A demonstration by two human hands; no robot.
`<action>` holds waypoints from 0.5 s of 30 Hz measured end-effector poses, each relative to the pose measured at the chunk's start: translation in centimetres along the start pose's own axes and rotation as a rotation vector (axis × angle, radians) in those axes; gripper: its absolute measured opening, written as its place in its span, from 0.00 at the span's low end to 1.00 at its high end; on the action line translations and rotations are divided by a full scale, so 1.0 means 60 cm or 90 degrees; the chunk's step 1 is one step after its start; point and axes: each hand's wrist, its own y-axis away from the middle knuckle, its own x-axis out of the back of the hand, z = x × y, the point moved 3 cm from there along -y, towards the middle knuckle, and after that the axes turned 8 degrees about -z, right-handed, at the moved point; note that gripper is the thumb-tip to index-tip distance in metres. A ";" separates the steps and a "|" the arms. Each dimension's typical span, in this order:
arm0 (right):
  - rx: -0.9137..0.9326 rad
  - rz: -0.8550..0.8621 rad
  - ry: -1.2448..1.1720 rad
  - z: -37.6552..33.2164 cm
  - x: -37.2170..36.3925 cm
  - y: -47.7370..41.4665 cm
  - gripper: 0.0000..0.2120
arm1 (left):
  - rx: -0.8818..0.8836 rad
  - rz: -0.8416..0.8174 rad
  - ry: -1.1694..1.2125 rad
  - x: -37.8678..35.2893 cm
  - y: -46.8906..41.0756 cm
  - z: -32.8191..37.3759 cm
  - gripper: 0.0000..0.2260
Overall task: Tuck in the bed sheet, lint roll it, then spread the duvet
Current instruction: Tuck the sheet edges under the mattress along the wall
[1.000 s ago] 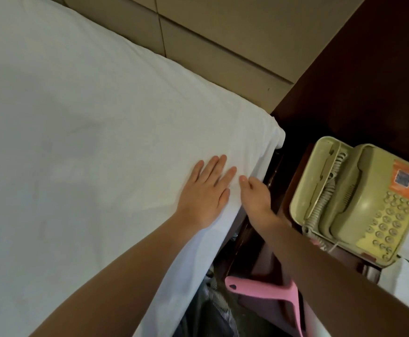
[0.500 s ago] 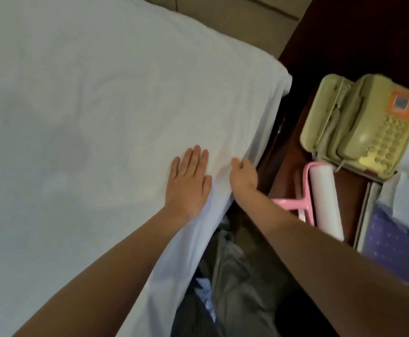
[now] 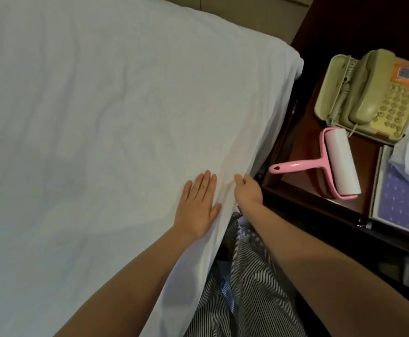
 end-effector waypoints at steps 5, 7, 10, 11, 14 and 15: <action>0.084 0.070 -0.036 0.038 0.026 -0.005 0.15 | -0.025 0.014 -0.052 -0.028 0.033 0.024 0.27; 0.072 0.052 -0.156 0.047 0.009 0.007 0.14 | -0.036 0.010 -0.059 -0.041 0.046 0.033 0.27; 0.067 -0.089 -0.194 0.070 -0.050 0.048 0.09 | -0.056 0.029 -0.069 -0.062 0.067 0.028 0.26; 0.079 -0.121 -0.170 0.084 -0.069 0.061 0.11 | -0.060 0.039 -0.078 -0.068 0.073 0.025 0.26; 0.113 -0.075 -0.135 0.102 -0.074 0.082 0.13 | -0.083 0.088 -0.098 -0.085 0.089 0.019 0.27; 0.118 -0.058 -0.129 0.103 -0.070 0.081 0.13 | -0.089 0.090 -0.096 -0.089 0.094 0.020 0.27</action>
